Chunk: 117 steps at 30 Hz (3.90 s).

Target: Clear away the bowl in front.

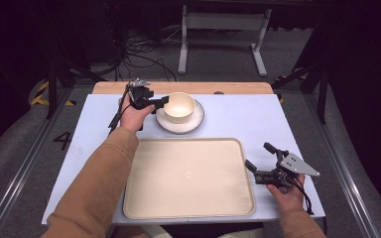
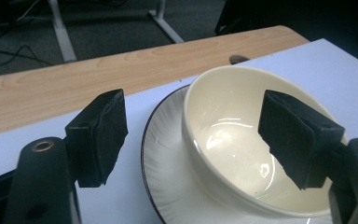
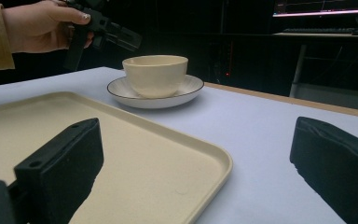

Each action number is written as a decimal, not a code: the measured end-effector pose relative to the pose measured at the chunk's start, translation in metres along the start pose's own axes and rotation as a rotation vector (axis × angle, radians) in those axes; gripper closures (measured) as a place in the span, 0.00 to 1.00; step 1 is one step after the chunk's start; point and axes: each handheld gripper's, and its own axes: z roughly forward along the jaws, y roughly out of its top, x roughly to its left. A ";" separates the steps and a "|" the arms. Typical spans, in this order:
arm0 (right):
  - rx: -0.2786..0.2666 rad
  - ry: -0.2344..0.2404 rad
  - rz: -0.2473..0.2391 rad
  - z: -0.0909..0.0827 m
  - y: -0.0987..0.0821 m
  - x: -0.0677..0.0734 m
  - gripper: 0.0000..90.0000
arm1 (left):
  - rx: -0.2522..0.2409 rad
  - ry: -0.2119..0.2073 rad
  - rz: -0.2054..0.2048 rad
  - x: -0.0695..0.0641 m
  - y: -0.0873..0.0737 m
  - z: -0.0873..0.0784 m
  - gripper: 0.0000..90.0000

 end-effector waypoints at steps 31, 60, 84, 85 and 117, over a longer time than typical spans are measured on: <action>0.005 0.012 -0.008 0.000 0.000 0.000 0.05 | 0.133 -0.037 -0.125 -0.002 -0.016 0.026 0.48; -0.003 0.016 -0.009 0.000 0.000 0.001 0.05 | 0.192 0.109 -0.170 -0.022 -0.005 0.034 0.89; -0.004 0.016 -0.010 0.000 0.000 0.000 0.05 | 0.126 0.087 -0.127 -0.030 0.012 0.016 0.90; -0.004 0.016 -0.009 0.000 0.000 0.000 0.05 | 0.123 0.082 -0.131 -0.032 0.013 0.014 0.90; -0.004 0.012 -0.004 0.000 0.000 0.000 0.03 | 0.138 0.009 -0.013 -0.050 0.043 -0.040 0.89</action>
